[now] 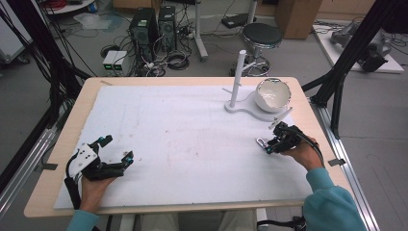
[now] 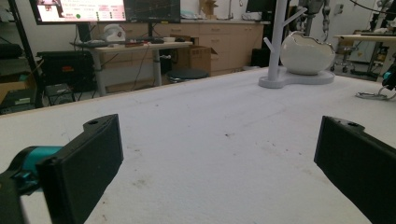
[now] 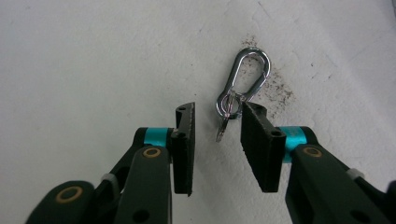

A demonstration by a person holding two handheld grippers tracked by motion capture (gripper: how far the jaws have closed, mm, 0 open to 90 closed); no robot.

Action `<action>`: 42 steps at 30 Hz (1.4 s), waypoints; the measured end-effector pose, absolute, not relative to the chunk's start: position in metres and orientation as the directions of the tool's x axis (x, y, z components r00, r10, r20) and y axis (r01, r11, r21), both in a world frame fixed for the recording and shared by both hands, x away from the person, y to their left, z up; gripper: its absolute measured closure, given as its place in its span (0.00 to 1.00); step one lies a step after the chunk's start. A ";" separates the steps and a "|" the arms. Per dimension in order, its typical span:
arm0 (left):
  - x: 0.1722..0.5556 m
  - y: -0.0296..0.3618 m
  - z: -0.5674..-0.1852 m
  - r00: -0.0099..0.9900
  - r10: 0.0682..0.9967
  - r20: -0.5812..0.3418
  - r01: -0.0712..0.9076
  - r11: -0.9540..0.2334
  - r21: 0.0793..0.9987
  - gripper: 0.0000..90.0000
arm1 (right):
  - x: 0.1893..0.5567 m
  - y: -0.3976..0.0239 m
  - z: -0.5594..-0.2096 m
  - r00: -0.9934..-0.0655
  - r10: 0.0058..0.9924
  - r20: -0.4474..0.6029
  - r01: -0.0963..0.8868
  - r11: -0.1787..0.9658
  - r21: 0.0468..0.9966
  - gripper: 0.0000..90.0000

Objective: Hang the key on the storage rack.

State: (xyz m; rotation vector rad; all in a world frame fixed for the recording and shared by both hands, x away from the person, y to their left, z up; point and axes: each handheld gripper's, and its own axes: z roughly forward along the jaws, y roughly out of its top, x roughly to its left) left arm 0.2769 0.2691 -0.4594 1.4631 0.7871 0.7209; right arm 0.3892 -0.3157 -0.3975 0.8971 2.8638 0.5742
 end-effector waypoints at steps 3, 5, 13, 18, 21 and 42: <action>0.277 0.269 -0.459 0.570 0.821 -0.024 0.048 -0.004 0.999 0.02 | 0.390 -0.316 -0.397 -0.821 0.570 0.029 0.538 0.755 0.375 0.78; 0.277 0.269 -0.459 0.571 0.820 -0.024 0.047 -0.004 0.999 0.02 | 0.389 -0.316 -0.398 -0.815 0.578 0.032 0.549 0.753 0.362 0.80; 0.277 0.269 -0.459 0.572 0.820 -0.026 0.048 -0.001 0.999 0.02 | 0.390 -0.313 -0.399 -0.820 0.572 0.015 0.538 0.762 0.359 0.87; 0.277 0.269 -0.459 0.574 0.819 -0.026 0.047 -0.002 0.999 0.02 | 0.391 -0.312 -0.400 -0.824 0.567 0.002 0.531 0.771 0.351 0.94; 0.277 0.269 -0.459 0.575 0.818 -0.026 0.048 -0.001 0.999 0.02 | 0.390 -0.312 -0.401 -0.825 0.565 0.001 0.530 0.774 0.347 0.96; 0.277 0.269 -0.459 0.574 0.819 -0.027 0.048 0.000 0.999 0.02 | 0.390 -0.316 -0.395 -0.789 0.611 0.064 0.579 0.705 0.410 0.99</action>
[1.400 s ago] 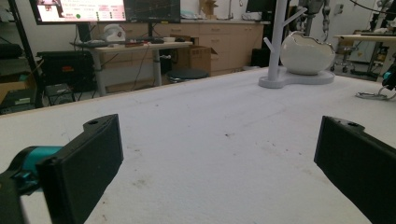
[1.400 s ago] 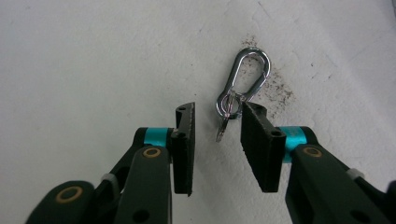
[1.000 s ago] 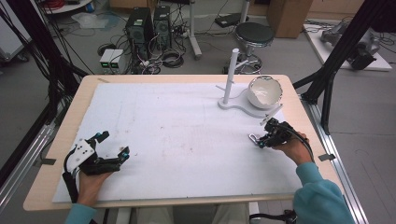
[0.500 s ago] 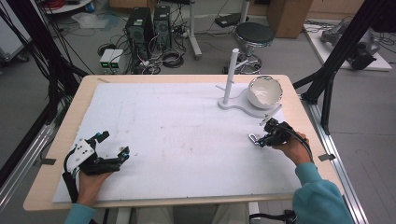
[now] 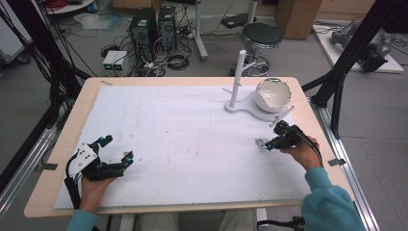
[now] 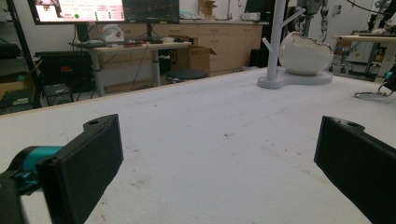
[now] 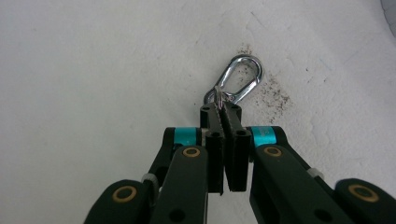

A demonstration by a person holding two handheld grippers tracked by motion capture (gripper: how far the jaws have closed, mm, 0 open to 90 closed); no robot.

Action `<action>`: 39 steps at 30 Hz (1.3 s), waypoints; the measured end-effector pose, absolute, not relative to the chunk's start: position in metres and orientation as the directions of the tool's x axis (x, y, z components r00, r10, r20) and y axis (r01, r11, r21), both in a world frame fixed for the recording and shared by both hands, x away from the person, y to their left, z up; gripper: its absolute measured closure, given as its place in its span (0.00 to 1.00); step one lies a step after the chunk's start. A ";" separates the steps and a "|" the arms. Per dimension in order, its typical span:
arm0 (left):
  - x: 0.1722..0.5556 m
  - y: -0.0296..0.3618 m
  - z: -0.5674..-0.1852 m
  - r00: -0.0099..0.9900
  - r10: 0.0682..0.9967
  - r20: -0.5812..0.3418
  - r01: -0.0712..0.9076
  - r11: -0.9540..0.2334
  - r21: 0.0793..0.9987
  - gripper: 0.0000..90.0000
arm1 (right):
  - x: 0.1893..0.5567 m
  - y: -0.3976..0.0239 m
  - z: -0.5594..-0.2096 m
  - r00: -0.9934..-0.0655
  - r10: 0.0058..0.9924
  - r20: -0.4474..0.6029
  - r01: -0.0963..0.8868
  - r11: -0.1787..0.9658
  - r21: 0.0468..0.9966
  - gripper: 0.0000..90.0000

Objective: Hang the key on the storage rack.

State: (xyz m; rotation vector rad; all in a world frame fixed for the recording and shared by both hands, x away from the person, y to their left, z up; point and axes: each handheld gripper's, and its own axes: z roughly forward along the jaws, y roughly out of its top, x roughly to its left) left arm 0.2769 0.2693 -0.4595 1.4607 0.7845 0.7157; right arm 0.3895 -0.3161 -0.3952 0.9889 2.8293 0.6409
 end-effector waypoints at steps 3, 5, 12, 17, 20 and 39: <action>0.277 0.269 -0.459 0.572 0.820 -0.026 0.047 -0.001 0.999 0.02 | 0.390 -0.317 -0.391 -0.787 0.612 0.074 0.578 0.690 0.437 0.99; 0.277 0.269 -0.459 0.571 0.820 -0.025 0.047 -0.002 0.999 0.02 | 0.390 -0.317 -0.387 -0.785 0.615 0.078 0.578 0.680 0.450 0.99; 0.277 0.269 -0.459 0.571 0.820 -0.028 0.047 0.001 0.999 0.02 | 0.394 -0.312 -0.360 -0.795 0.599 0.099 0.550 0.641 0.536 0.99; 0.277 0.270 -0.459 0.571 0.820 -0.033 0.051 0.005 0.999 0.02 | 0.400 -0.307 -0.339 -0.803 0.587 0.102 0.524 0.614 0.590 0.99; 0.277 0.270 -0.459 0.571 0.820 -0.032 0.051 0.004 0.999 0.02 | 0.405 -0.304 -0.325 -0.806 0.581 0.112 0.512 0.589 0.625 0.99; 0.277 0.270 -0.460 0.569 0.822 -0.037 0.049 0.010 0.999 0.02 | 0.453 -0.277 -0.264 -0.825 0.548 0.137 0.460 0.511 0.726 0.99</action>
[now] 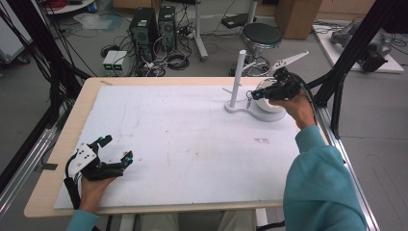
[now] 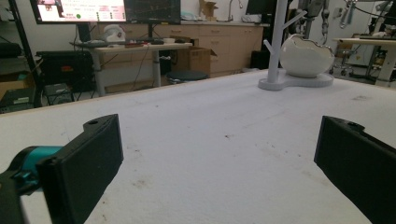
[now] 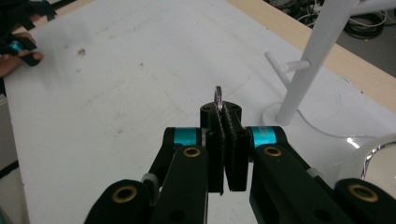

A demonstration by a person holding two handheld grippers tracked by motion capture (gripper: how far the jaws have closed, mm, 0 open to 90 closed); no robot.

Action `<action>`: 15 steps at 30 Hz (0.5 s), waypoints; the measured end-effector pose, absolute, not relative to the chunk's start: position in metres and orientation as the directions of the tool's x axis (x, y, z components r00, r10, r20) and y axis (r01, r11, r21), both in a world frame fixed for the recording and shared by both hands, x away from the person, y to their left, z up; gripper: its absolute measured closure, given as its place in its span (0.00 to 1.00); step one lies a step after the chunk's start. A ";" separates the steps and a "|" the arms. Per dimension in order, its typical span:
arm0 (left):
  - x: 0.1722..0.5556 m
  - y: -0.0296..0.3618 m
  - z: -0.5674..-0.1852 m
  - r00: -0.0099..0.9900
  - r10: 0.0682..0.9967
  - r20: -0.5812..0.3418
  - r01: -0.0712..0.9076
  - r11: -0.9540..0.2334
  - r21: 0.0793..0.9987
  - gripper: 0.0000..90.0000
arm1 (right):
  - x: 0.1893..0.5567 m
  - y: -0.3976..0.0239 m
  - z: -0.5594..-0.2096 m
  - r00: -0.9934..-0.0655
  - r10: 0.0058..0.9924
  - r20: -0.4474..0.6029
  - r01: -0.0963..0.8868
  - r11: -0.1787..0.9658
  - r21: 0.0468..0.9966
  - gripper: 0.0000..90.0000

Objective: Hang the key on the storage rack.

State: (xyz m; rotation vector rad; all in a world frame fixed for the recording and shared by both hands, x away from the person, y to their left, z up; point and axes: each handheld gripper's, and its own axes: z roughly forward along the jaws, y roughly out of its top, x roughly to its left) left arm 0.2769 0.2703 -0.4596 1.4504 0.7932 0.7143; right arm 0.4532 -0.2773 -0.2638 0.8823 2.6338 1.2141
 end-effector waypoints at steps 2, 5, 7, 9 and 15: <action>0.277 0.270 -0.460 0.568 0.822 -0.037 0.048 0.012 0.999 0.02 | 0.458 -0.274 -0.261 -0.823 0.550 0.138 0.465 0.515 0.721 0.99; 0.277 0.270 -0.460 0.568 0.822 -0.037 0.048 0.012 0.999 0.02 | 0.463 -0.270 -0.258 -0.823 0.551 0.139 0.467 0.514 0.719 0.99; 0.277 0.270 -0.460 0.568 0.822 -0.039 0.048 0.014 0.999 0.02 | 0.465 -0.269 -0.258 -0.825 0.550 0.134 0.461 0.517 0.721 0.99; 0.277 0.270 -0.460 0.568 0.822 -0.039 0.049 0.014 0.999 0.02 | 0.471 -0.266 -0.257 -0.821 0.555 0.136 0.470 0.520 0.713 0.99; 0.277 0.270 -0.460 0.569 0.822 -0.038 0.049 0.013 0.999 0.02 | 0.482 -0.257 -0.255 -0.818 0.560 0.132 0.477 0.530 0.701 0.99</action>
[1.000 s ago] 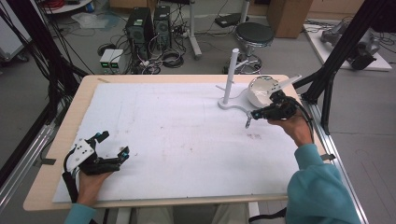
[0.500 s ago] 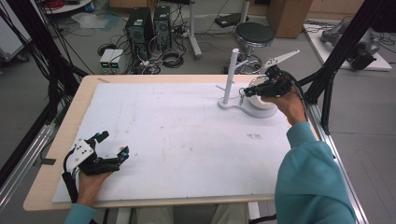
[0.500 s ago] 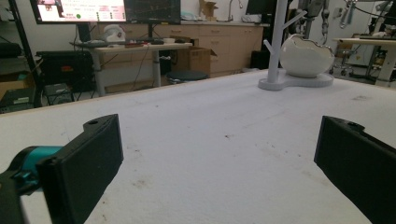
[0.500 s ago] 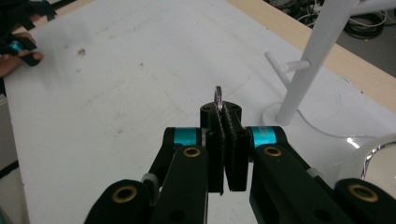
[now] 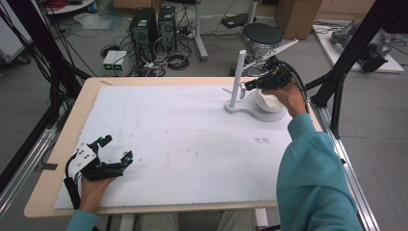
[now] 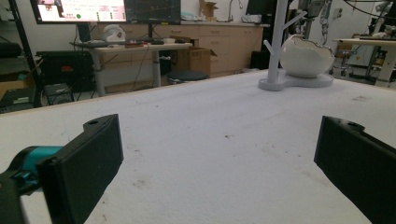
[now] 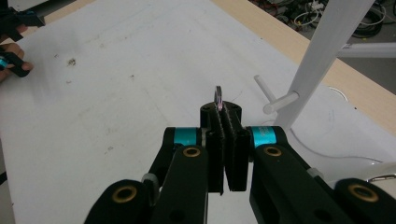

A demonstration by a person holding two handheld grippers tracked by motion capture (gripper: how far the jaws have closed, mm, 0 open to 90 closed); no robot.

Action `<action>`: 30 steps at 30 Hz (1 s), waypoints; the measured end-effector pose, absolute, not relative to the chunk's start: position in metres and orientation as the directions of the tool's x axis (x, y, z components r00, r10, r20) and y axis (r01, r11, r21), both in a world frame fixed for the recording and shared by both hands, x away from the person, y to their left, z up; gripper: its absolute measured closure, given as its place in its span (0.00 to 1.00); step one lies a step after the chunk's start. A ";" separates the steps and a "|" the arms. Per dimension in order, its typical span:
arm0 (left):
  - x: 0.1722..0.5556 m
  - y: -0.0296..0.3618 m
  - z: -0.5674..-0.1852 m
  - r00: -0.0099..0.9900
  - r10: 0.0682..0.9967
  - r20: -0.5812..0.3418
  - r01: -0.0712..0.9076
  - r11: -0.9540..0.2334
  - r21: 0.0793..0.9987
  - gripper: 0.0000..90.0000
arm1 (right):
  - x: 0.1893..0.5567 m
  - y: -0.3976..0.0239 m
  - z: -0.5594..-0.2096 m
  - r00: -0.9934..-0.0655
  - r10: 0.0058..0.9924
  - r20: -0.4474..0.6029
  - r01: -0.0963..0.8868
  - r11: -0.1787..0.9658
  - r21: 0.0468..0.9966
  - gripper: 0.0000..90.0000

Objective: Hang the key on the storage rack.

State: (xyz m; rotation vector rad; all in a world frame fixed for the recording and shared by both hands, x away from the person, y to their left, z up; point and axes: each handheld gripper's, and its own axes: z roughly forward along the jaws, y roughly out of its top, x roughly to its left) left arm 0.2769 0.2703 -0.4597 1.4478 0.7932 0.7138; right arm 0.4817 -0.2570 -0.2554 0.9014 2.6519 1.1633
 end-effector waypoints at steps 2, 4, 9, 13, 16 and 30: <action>0.277 0.270 -0.460 0.568 0.823 -0.036 0.049 0.009 0.999 0.02 | 0.485 -0.255 -0.257 -0.816 0.561 0.136 0.481 0.530 0.699 0.99; 0.277 0.270 -0.460 0.570 0.821 -0.034 0.048 0.008 0.999 0.02 | 0.487 -0.254 -0.259 -0.813 0.567 0.134 0.484 0.529 0.697 0.99; 0.277 0.270 -0.460 0.569 0.822 -0.035 0.049 0.008 0.999 0.02 | 0.493 -0.254 -0.265 -0.803 0.580 0.140 0.504 0.535 0.678 0.99; 0.277 0.270 -0.460 0.568 0.823 -0.033 0.048 0.007 0.999 0.02 | 0.496 -0.254 -0.267 -0.795 0.591 0.136 0.514 0.537 0.669 0.99; 0.277 0.270 -0.460 0.568 0.823 -0.033 0.048 0.007 0.999 0.02 | 0.499 -0.254 -0.270 -0.795 0.592 0.132 0.515 0.543 0.663 0.99; 0.277 0.270 -0.460 0.569 0.821 -0.035 0.049 0.009 0.999 0.02 | 0.509 -0.257 -0.277 -0.775 0.618 0.134 0.534 0.525 0.663 0.99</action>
